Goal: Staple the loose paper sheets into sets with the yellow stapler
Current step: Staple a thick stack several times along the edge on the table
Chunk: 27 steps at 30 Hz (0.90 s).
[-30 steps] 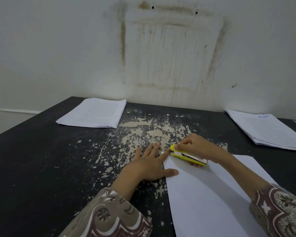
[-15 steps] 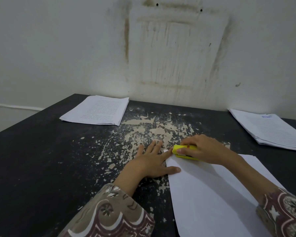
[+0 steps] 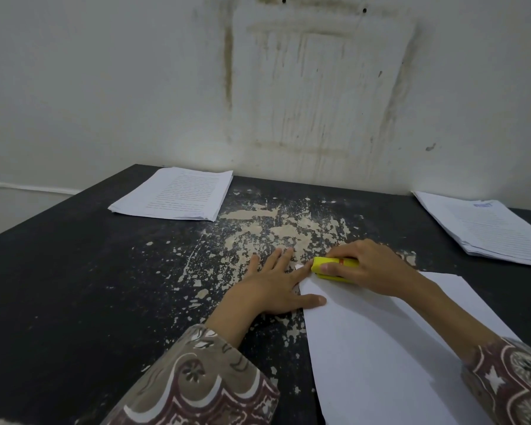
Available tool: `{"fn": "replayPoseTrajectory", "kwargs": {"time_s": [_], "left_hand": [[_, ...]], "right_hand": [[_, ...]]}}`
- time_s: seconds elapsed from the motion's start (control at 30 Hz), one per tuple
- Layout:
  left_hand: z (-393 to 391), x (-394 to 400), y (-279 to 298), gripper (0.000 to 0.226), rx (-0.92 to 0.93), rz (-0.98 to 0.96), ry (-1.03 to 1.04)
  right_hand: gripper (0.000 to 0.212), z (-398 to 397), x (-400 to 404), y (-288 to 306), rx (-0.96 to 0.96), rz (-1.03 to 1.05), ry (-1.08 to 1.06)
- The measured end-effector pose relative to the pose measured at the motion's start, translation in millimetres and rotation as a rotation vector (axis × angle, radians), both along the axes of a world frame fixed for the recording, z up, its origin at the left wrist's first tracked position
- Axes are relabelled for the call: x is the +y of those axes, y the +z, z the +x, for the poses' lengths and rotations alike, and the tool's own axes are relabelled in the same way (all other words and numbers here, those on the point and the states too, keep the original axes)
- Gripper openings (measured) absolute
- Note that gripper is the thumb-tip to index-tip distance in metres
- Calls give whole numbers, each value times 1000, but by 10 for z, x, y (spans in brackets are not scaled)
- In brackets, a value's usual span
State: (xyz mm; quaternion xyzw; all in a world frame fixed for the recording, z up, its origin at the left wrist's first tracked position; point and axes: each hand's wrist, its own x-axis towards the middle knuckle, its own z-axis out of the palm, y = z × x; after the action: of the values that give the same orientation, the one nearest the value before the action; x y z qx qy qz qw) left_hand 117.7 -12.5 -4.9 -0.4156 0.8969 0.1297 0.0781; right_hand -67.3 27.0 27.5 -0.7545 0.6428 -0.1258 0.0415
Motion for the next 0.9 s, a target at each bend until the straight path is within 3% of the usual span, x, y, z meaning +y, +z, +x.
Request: {"fn": "replayPoseTrajectory", "kwargs": {"time_s": [0.2, 0.63, 0.8, 0.9], "left_hand": [[-11, 9, 4, 77, 1, -2, 4], [-4, 2, -3, 77, -13, -14, 3], [6, 3, 1, 78, 5, -27, 7], [7, 7, 9, 77, 7, -36, 6]], "right_hand": [[42, 49, -5, -19, 92, -69, -43], [47, 6, 42, -90, -5, -71, -10], [54, -29, 73, -195, -32, -255, 74], [46, -31, 108, -226, -12, -348, 135]]}}
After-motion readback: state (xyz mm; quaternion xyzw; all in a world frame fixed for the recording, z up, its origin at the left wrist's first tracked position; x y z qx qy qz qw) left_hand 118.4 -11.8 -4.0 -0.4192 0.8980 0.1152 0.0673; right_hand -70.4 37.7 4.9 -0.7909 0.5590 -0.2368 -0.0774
